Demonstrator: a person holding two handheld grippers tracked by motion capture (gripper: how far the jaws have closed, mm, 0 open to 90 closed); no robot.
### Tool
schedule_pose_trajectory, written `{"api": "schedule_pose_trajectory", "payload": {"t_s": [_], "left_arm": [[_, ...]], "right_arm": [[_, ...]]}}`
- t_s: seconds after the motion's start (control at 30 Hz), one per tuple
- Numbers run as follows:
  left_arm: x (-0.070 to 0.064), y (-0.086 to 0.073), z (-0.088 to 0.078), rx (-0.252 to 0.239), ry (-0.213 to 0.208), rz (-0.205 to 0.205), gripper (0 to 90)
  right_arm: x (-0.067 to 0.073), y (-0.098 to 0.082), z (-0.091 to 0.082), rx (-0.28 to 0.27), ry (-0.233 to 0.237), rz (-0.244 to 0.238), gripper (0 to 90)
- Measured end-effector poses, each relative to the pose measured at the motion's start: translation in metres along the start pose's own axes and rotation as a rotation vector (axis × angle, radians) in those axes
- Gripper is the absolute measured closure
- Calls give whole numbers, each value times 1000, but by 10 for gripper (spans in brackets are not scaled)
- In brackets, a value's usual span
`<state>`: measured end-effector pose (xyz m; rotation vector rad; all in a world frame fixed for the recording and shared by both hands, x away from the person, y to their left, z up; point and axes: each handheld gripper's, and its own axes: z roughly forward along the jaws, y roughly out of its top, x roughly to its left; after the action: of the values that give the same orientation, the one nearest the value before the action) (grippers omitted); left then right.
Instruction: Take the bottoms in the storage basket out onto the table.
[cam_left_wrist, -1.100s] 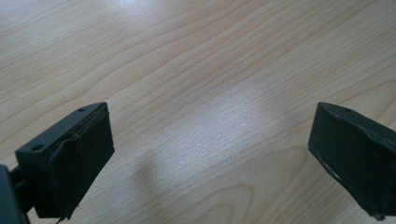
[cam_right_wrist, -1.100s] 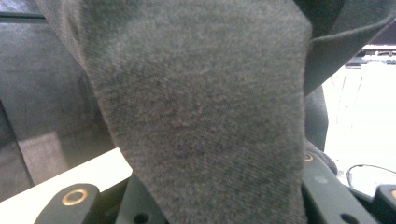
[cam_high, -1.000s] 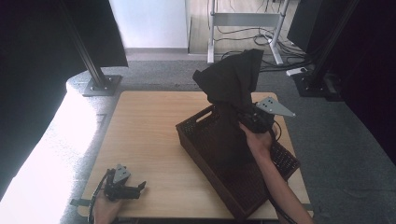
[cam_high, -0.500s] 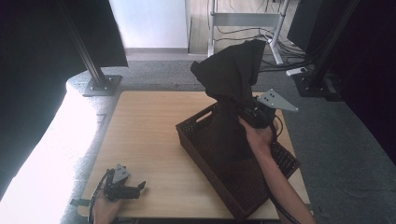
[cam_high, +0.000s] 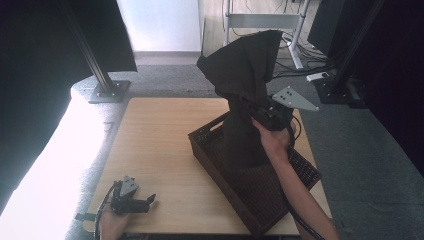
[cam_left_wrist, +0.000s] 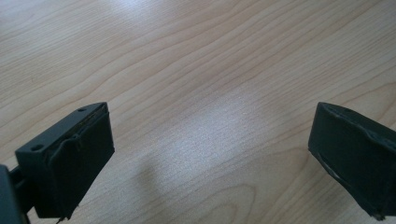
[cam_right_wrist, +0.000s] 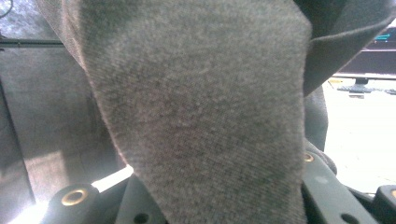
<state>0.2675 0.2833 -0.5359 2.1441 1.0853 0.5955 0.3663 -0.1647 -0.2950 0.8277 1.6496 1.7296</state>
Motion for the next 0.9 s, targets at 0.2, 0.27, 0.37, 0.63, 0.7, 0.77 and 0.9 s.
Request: {"api": "schedule_pose_trajectory", "payload": {"t_s": [0.2,0.27,0.37,0.63,0.7,0.77,0.9], "left_arm": [[1,0,-1,-1,-2,-2,2],[1,0,-2,-1,-2,-3,2],[2,-1,-2,-5,0,-8,2],[5,-2,-4,-6,4,-13,2],[5,-2,-4,-7,4,-18,2],[6,-2,-5,-7,8,-17,2],[8,-3,-6,-11,10,-25,2]], "right_arm": [[7,7,5,-9,13,10,640],[8,8,7,-9,19,10,640],[15,12,12,-13,36,8,640],[30,16,24,-17,67,6,640],[37,19,29,-20,84,6,640],[39,19,31,-23,91,6,640],[49,21,39,-23,112,3,639]]}}
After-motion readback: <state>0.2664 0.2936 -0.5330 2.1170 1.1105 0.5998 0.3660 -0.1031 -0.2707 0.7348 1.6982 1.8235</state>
